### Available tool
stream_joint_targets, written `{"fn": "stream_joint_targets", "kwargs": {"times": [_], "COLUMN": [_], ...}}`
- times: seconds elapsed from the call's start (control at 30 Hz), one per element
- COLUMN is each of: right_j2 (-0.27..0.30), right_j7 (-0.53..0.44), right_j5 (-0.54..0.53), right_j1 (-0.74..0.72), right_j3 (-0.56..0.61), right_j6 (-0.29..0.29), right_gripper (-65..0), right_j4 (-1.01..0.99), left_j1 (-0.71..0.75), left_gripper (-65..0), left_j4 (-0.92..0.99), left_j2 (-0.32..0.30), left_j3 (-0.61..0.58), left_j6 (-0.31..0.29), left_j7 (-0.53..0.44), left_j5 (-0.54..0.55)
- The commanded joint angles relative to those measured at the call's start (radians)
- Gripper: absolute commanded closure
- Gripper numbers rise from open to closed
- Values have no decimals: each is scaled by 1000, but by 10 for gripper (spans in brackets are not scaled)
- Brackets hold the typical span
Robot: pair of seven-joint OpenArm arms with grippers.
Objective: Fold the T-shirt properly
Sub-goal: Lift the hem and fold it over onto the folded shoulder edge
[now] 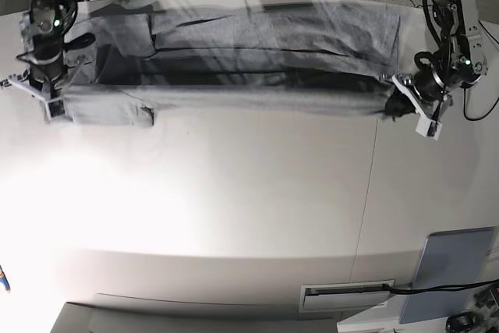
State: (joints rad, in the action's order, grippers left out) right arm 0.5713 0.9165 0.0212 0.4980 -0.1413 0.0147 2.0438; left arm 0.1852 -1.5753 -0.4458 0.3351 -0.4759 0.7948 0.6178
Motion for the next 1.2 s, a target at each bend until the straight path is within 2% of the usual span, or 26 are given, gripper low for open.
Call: {"fn": "stream_joint_targets", "kwargs": {"times": [0.0, 0.13, 0.27, 0.6, 0.77, 0.87, 1.0, 1.17], "right_j2": [8, -1, -1, -1, -1, -1, -1, -15], "right_j7": [0, 20, 37, 65, 90, 106, 112, 156], "right_j5": [30, 51, 51, 51, 56, 60, 60, 93], "right_j1": [19, 72, 112, 173, 184, 190, 190, 190], "right_j3": [-12, -12, -12, -12, -12, -12, -12, -12], "right_j6": [-15, -32, -39, -65, -64, -64, -64, -64], "right_gripper": [0, 0, 0, 0, 0, 0, 0, 0], "right_j4": [26, 44, 44, 44, 44, 43, 42, 42], "left_j1": [-13, -13, -12, 21, 20, 21, 24, 95], "left_gripper": [0, 0, 0, 0, 0, 0, 0, 0], "left_j4": [-18, -18, -18, -50, -133, -192, -267, -302], "left_j2": [-20, -21, -20, -23, -23, -23, -23, -23], "left_j3": [9, 9, 9, 9, 9, 9, 9, 9], "left_j6": [3, 0, -61, -61, -56, -16, -15, -15], "left_j7": [-7, 54, 130, 142, 220, 266, 344, 349], "left_j5": [16, 15, 15, 27, 26, 26, 26, 14]}}
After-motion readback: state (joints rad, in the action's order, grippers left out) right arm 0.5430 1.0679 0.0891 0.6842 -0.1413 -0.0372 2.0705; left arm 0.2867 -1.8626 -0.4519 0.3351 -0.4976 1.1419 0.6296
